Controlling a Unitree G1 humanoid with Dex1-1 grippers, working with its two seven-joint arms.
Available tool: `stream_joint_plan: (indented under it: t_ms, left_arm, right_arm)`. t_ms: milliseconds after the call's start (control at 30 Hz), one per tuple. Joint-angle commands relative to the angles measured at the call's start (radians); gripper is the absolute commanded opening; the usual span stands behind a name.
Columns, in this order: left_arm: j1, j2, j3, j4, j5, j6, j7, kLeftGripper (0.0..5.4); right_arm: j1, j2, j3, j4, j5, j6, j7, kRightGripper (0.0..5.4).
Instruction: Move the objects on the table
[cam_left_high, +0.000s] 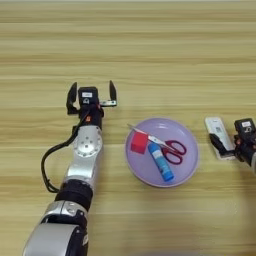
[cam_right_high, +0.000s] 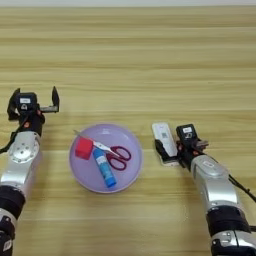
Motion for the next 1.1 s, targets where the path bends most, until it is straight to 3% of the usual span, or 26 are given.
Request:
stream_joint_plan:
  t_ms: [33, 200, 367, 567, 1033, 1100]
  left_arm:
    - [-0.016, 0.002, -0.003, 0.006, 0.012, 0.015, 0.003, 5.40]
    - [-0.016, 0.003, -0.003, 0.006, 0.011, 0.016, 0.001, 5.40]
    - [-0.016, 0.002, -0.006, 0.008, 0.009, 0.018, -0.007, 5.40]
    - [-0.010, 0.005, -0.012, 0.007, 0.008, 0.027, -0.029, 5.40]
    - [0.011, 0.028, -0.038, -0.008, 0.025, 0.057, -0.082, 5.40]
    - [0.021, 0.033, -0.054, -0.024, 0.047, 0.071, -0.084, 5.40]
  right_arm:
    - [-0.001, 0.007, 0.000, -0.005, 0.001, -0.016, 0.002, 5.38]
    - [-0.004, 0.019, -0.009, -0.014, 0.011, -0.064, 0.002, 5.38]
    - [-0.025, 0.034, -0.030, -0.009, 0.012, -0.277, -0.016, 5.38]
    - [-0.054, 0.049, -0.055, 0.057, 0.024, -0.391, -0.025, 5.38]
    - [-0.090, 0.058, -0.050, 0.153, 0.008, -0.467, -0.075, 5.38]
    - [-0.095, 0.056, -0.052, 0.163, 0.009, -0.469, -0.082, 5.38]
